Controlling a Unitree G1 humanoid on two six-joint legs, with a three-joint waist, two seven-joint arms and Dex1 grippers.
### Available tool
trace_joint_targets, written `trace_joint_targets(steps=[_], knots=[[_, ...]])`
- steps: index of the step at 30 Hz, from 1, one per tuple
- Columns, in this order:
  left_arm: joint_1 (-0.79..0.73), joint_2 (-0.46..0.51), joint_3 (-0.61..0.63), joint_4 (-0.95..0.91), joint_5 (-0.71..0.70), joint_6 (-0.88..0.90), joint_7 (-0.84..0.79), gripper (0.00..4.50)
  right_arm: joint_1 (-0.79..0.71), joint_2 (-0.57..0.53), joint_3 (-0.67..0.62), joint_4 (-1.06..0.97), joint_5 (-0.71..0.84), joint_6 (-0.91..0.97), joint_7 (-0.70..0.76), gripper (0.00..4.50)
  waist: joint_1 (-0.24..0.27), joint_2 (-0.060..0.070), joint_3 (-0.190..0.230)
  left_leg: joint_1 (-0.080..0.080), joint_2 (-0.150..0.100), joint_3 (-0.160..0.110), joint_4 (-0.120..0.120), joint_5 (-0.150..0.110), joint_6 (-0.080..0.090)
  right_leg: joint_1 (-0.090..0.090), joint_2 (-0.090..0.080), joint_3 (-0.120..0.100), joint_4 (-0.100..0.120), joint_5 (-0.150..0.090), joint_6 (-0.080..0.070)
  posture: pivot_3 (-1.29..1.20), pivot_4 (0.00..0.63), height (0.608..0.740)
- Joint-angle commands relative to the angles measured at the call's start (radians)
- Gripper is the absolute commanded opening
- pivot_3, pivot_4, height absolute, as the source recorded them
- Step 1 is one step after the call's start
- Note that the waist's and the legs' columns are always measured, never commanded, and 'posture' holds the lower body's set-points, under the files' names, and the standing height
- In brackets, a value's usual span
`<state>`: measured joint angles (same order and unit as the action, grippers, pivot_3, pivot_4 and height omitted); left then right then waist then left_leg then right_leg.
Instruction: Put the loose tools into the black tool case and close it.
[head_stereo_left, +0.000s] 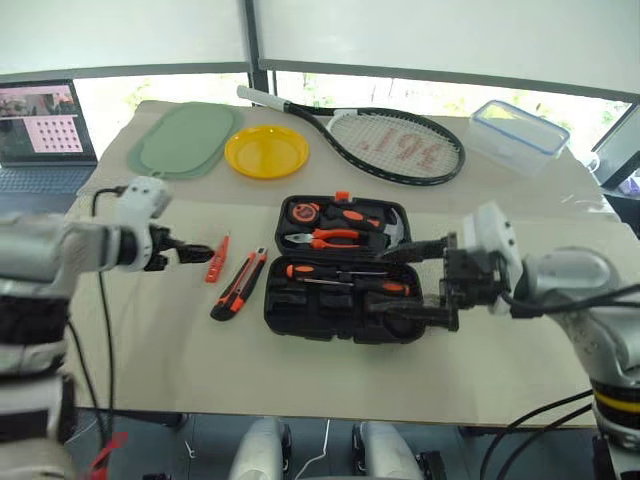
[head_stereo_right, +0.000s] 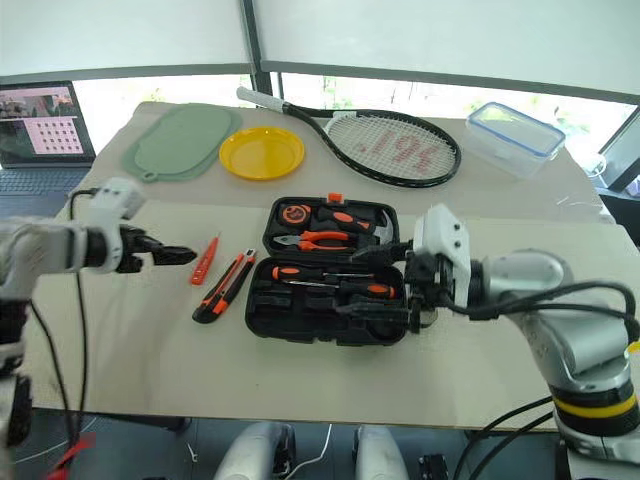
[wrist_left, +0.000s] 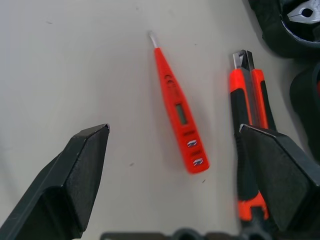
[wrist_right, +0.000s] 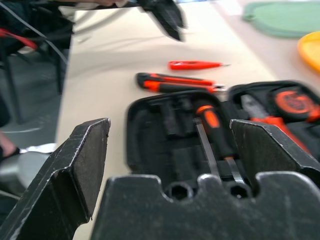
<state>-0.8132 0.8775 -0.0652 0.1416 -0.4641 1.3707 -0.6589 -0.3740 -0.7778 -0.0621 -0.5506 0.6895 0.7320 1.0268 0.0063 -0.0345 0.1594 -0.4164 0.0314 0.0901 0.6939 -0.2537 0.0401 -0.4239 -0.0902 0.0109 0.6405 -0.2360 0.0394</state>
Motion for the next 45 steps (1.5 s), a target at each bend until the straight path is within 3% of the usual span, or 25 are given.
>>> trace_joint_targets(steps=[1,8,17,21,29,36,41,45], knots=[[-0.099,-0.009,-0.105,0.134,0.087,-0.055,-0.016,4.5,0.002,0.017,-0.012,-0.051,0.026,-0.002,-0.049,4.46,-0.005,-0.001,0.0,0.0,0.0,0.0,0.0,0.0,0.0,0.0,0.0,0.0,0.0,0.0,0.0,0.0,0.15,0.738],[-0.276,-0.106,-0.227,0.416,0.195,-0.148,-0.083,4.5,0.011,0.047,-0.013,-0.073,0.032,-0.01,-0.114,4.46,-0.001,-0.002,0.001,-0.001,0.0,0.0,0.001,0.0,0.0,0.0,0.0,0.0,0.0,0.0,0.001,0.0,0.15,0.738],[-0.297,-0.188,-0.294,0.529,0.251,-0.148,-0.173,4.5,0.036,0.023,-0.038,-0.121,0.071,-0.005,-0.147,4.46,0.004,-0.002,0.001,-0.005,0.0,-0.001,0.002,0.0,0.001,-0.002,-0.001,-0.001,0.0,-0.001,0.002,0.0,0.15,0.738],[-0.296,-0.212,-0.295,0.546,0.262,-0.116,-0.191,3.41,0.028,0.019,-0.036,-0.136,0.086,-0.001,-0.164,4.5,0.005,-0.002,0.001,-0.004,-0.001,-0.002,0.003,0.0,0.001,-0.001,-0.001,-0.001,0.0,-0.001,0.002,0.0,0.15,0.738],[-0.228,-0.209,-0.31,0.506,0.287,-0.108,-0.226,0.42,0.02,-0.019,-0.069,-0.15,0.141,0.009,-0.179,4.5,0.006,-0.001,0.001,-0.004,-0.001,-0.002,0.003,-0.001,0.002,-0.001,-0.002,-0.001,0.0,-0.001,0.003,0.0,0.15,0.738],[-0.199,-0.161,-0.181,0.46,0.256,-0.118,-0.238,0.39,0.042,-0.047,-0.134,-0.166,0.228,0.047,-0.233,4.5,0.004,-0.001,0.0,-0.003,0.0,-0.002,0.003,-0.001,0.002,0.0,-0.002,0.0,0.0,-0.001,0.003,0.0,0.15,0.738],[-0.194,-0.082,-0.162,0.348,0.26,-0.43,-0.393,0.39,0.123,-0.091,-0.19,-0.204,0.261,0.061,-0.246,4.5,0.005,-0.003,0.001,-0.005,0.001,-0.002,0.003,-0.001,0.002,-0.002,-0.002,-0.001,0.0,-0.001,0.002,0.0,0.15,0.738],[-0.214,-0.047,-0.218,0.218,0.287,-0.69,-0.568,0.39,0.195,-0.111,-0.216,-0.224,0.267,0.061,-0.258,4.5,0.012,-0.003,0.002,-0.007,0.0,-0.003,0.005,-0.001,0.002,-0.002,-0.002,-0.002,0.0,-0.001,0.002,0.0,0.15,0.738]])
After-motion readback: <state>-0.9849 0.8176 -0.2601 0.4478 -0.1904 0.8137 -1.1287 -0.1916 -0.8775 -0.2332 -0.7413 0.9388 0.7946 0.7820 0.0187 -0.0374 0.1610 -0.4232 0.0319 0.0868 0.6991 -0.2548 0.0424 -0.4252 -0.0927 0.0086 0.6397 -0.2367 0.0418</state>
